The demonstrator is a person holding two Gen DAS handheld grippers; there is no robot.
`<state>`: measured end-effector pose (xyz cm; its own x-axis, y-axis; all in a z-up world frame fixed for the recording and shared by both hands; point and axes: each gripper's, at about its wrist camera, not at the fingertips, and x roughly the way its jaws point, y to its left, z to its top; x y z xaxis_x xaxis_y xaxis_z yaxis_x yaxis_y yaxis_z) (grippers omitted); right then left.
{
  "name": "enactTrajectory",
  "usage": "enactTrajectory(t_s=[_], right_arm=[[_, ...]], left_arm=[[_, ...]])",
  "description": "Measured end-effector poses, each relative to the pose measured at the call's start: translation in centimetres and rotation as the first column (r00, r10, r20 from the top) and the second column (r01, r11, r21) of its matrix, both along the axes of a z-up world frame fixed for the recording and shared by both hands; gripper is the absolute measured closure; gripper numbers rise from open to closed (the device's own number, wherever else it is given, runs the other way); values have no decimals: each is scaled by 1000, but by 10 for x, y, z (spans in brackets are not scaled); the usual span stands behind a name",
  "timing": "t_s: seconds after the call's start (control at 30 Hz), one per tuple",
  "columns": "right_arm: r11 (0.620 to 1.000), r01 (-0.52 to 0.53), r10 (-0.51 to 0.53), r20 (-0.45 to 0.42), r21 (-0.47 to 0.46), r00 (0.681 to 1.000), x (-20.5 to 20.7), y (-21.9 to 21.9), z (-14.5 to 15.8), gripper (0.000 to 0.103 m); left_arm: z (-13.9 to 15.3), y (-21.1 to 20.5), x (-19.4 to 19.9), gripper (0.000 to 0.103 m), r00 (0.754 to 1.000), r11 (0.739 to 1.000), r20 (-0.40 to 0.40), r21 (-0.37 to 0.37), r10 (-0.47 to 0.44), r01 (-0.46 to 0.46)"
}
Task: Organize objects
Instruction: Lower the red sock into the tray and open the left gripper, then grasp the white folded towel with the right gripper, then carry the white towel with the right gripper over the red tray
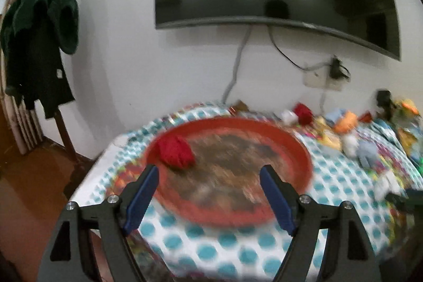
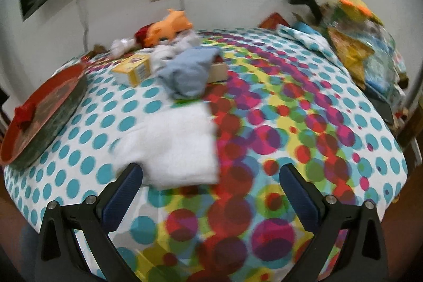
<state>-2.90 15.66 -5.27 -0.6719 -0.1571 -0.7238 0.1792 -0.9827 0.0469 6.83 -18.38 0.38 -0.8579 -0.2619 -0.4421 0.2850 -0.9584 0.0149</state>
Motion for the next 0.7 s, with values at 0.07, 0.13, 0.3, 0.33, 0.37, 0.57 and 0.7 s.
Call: enactTrajectory(t_s=[0.07,0.13,0.3,0.33,0.37,0.57,0.7], right_arm=[[999,-31,31,6,29,1000,0,-14,1,0],[998,-52,52,3,41,999,-2,-25,1,0],[995,-45,43,26,87,999,-14,-38,-7,34],[996,-34,32,21,83,999,-16,-38,-6,36],[997,-26,24,22,77,999,-17,-37,-6,42],[996,-29,26,28,79,999,-25,-42,3,61],[993,-54,55,-13,102,998,-26,-59,22,63]], left_arm=[[-15,13,8,22,999,999,21,-14,-31,31],[-24,21,11,22,998,998,24,-14,-61,61],[-34,25,8,22,995,995,46,48,-89,87],[-35,26,10,22,995,994,43,57,-92,89],[-35,28,11,22,994,993,40,67,-99,96],[-32,27,16,22,993,988,33,113,-110,106],[-27,31,20,22,995,991,19,85,-103,101]])
